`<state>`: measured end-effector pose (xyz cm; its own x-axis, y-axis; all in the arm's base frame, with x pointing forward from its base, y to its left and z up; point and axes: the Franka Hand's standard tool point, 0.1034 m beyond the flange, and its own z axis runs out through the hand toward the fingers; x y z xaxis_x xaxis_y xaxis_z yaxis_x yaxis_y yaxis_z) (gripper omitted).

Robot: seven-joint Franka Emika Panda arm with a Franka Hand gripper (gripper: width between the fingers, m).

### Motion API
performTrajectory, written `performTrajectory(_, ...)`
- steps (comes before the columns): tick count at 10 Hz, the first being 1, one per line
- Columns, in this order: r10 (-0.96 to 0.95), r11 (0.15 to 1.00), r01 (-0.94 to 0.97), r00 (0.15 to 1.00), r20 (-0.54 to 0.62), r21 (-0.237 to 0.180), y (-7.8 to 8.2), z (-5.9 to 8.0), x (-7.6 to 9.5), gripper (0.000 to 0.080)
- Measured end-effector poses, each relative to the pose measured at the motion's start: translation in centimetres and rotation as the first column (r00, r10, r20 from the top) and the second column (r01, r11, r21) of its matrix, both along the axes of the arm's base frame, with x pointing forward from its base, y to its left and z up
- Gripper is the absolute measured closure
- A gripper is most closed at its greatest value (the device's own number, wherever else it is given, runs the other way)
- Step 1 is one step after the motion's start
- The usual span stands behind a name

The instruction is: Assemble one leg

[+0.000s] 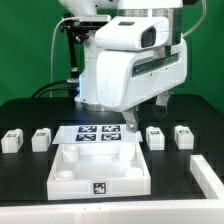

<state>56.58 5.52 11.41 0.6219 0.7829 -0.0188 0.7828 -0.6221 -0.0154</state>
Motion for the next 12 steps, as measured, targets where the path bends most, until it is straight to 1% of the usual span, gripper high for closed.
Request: performTrajectory(12,0.0,1.0,0.0,1.0,-0.005,0.0,0.0,-0.28,-0.11,0.015)
